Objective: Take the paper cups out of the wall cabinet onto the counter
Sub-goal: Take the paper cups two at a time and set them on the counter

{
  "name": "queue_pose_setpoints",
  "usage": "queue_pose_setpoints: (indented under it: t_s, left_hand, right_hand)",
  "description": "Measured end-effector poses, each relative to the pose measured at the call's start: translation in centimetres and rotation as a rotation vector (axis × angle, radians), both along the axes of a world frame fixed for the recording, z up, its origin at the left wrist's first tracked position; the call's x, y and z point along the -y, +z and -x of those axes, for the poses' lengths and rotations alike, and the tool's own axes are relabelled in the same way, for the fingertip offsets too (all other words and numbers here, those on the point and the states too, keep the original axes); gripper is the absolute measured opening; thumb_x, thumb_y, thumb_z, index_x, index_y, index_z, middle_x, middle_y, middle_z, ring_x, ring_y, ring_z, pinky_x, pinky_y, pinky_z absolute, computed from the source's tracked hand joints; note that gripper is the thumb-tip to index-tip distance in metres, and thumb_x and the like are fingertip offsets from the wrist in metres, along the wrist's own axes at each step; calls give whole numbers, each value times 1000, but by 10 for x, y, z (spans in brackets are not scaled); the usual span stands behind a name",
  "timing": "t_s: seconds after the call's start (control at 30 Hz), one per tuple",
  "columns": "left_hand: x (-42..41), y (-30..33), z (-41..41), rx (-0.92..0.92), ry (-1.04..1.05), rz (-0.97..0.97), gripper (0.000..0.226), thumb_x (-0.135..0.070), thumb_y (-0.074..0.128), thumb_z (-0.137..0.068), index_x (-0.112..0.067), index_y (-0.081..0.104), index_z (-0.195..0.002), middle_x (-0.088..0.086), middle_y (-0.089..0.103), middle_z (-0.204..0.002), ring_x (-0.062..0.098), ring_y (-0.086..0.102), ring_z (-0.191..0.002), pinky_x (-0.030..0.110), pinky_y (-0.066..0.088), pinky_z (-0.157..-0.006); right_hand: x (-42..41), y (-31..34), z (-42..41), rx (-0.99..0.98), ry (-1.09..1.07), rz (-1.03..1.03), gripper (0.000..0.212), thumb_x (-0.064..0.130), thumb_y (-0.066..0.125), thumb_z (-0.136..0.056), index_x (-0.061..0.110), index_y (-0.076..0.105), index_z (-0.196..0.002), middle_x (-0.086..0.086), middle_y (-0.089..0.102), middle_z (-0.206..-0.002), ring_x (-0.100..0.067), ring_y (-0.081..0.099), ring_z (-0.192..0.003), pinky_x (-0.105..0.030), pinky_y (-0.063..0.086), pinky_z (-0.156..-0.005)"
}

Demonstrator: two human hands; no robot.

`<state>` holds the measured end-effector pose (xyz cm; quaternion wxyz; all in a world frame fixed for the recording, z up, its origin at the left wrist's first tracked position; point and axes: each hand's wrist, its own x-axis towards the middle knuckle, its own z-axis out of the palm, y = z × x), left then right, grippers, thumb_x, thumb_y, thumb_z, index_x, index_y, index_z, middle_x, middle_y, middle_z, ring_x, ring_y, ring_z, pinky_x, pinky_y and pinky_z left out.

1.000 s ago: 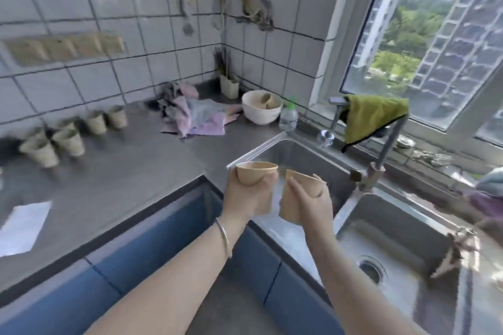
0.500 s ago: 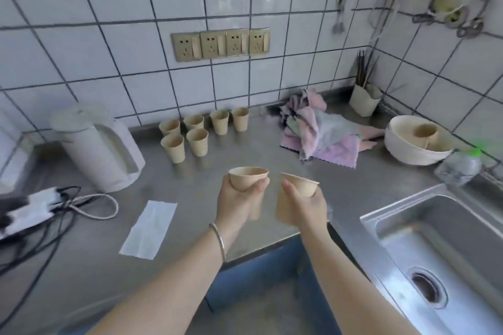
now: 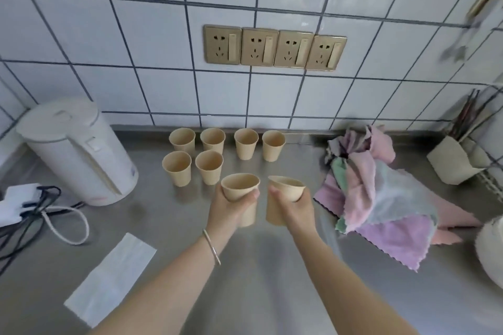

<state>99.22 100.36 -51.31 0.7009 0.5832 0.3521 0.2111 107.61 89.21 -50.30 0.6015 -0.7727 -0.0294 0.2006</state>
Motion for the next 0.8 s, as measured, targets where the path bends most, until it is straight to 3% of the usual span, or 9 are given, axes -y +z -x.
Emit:
queue_pose_setpoints:
  t_s: [0.07, 0.17, 0.23, 0.3, 0.4, 0.5, 0.63, 0.8]
  left_hand:
    - [-6, -9, -16, -15, 39, -18, 63, -36, 83, -52, -21, 55, -106, -2, 69, -103, 13, 65, -93, 24, 51, -81]
    - [-15, -27, -38, -23, 106, -41, 53, -11, 85, -64, -18, 56, -108, -5, 67, -100, 6, 64, -89, 13, 49, -76]
    - [-21, -39, -53, -40, 104, -96, 53, -8, 85, -63, -20, 57, -107, -9, 68, -99, -5, 64, -84, 6, 48, -73]
    - [-27, -51, -66, -68, 101, -157, 54, -10, 86, -61, -29, 55, -101, -13, 67, -97, -6, 63, -84, 4, 46, -72]
    - [-39, -71, -83, -110, 113, -216, 57, -15, 88, -57, -34, 53, -98, -5, 67, -103, 10, 64, -95, 18, 48, -81]
    - [-52, -87, -98, -133, 124, -251, 64, -20, 87, -55, -27, 52, -108, -1, 67, -108, 18, 64, -101, 31, 50, -90]
    - [-64, -101, -112, -136, 155, -260, 68, -13, 87, -55, -22, 50, -112, 1, 65, -108, 19, 62, -102, 31, 48, -92]
    - [-69, -109, -119, -111, 195, -259, 67, -8, 87, -56, -36, 48, -102, -4, 64, -104, 19, 62, -99, 34, 49, -92]
  right_hand:
    - [-8, -7, -20, 13, 27, 27, 48, 39, 79, -65, 21, 57, -103, 8, 67, -95, -11, 65, -89, -19, 47, -68]
    - [-17, -17, -43, 21, 73, 71, 47, 24, 81, -68, 25, 48, -102, 12, 60, -93, -7, 59, -85, -16, 43, -65]
    - [-25, -27, -58, 31, 92, 102, 52, 24, 81, -67, 25, 47, -105, 10, 60, -97, -10, 59, -89, -20, 43, -72]
    - [-34, -38, -73, 47, 102, 124, 55, 25, 81, -66, 24, 47, -108, 9, 61, -100, -14, 60, -95, -24, 43, -78]
    - [-47, -53, -91, 44, 107, 141, 59, 24, 81, -66, 30, 42, -110, 16, 58, -95, -13, 58, -93, -25, 43, -78]
    - [-57, -66, -101, 47, 104, 146, 60, 23, 81, -64, 33, 42, -108, 17, 58, -94, -14, 59, -94, -27, 45, -79]
    - [-65, -79, -111, 31, 80, 130, 61, 20, 81, -65, 31, 43, -111, 17, 57, -93, -13, 58, -92, -25, 43, -78]
    - [-69, -89, -116, 14, 62, 129, 64, 20, 81, -64, 29, 43, -115, 11, 59, -100, -14, 58, -94, -25, 42, -79]
